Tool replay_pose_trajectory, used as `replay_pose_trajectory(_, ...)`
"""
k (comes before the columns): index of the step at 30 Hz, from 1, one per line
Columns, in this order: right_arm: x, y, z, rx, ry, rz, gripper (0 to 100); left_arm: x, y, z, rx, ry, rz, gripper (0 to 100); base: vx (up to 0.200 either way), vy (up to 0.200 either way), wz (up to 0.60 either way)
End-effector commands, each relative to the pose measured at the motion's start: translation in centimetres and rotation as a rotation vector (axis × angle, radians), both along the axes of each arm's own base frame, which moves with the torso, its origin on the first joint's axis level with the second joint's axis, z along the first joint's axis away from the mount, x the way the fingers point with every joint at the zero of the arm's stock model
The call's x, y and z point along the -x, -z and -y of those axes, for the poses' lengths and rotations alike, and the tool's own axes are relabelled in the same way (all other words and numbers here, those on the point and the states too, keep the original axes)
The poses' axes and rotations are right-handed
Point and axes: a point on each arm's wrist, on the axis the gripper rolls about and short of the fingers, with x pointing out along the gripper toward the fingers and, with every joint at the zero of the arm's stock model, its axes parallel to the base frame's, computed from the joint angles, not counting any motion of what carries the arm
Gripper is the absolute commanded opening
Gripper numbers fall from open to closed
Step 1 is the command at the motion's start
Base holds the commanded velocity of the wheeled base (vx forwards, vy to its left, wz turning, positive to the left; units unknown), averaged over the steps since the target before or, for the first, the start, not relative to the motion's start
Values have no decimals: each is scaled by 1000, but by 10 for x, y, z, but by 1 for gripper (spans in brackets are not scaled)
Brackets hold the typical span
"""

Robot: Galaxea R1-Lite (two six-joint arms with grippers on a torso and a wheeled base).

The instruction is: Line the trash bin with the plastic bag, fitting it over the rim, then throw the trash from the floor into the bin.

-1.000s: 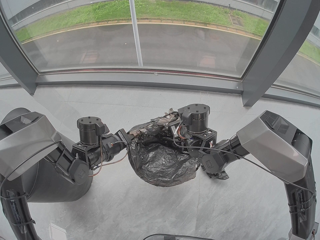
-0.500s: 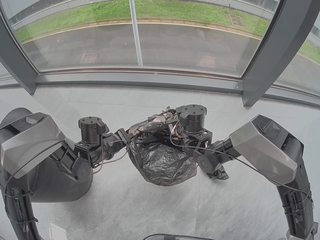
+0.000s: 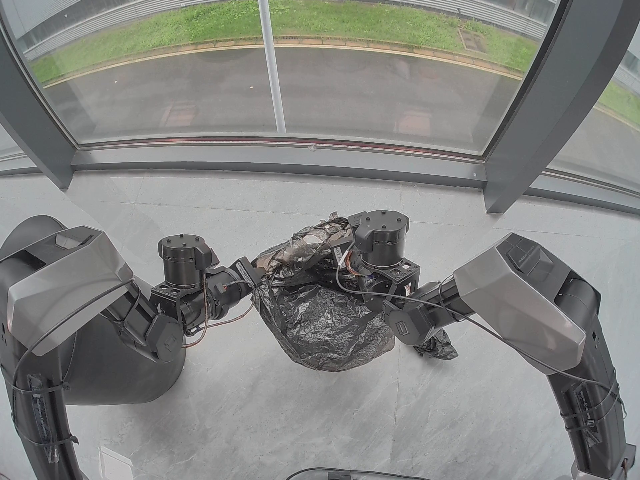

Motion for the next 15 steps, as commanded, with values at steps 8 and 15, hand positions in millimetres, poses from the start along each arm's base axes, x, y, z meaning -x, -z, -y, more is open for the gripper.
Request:
replay_pose_trajectory(8,1,-1,-1,-1,-2,2,100,3,-1,2,-3,4,-5,100,0,0,0)
replay_pose_trajectory(15,0,-2,1,-14,2,2,100,2,1,1,-5,-4,-4,100,0,0,0)
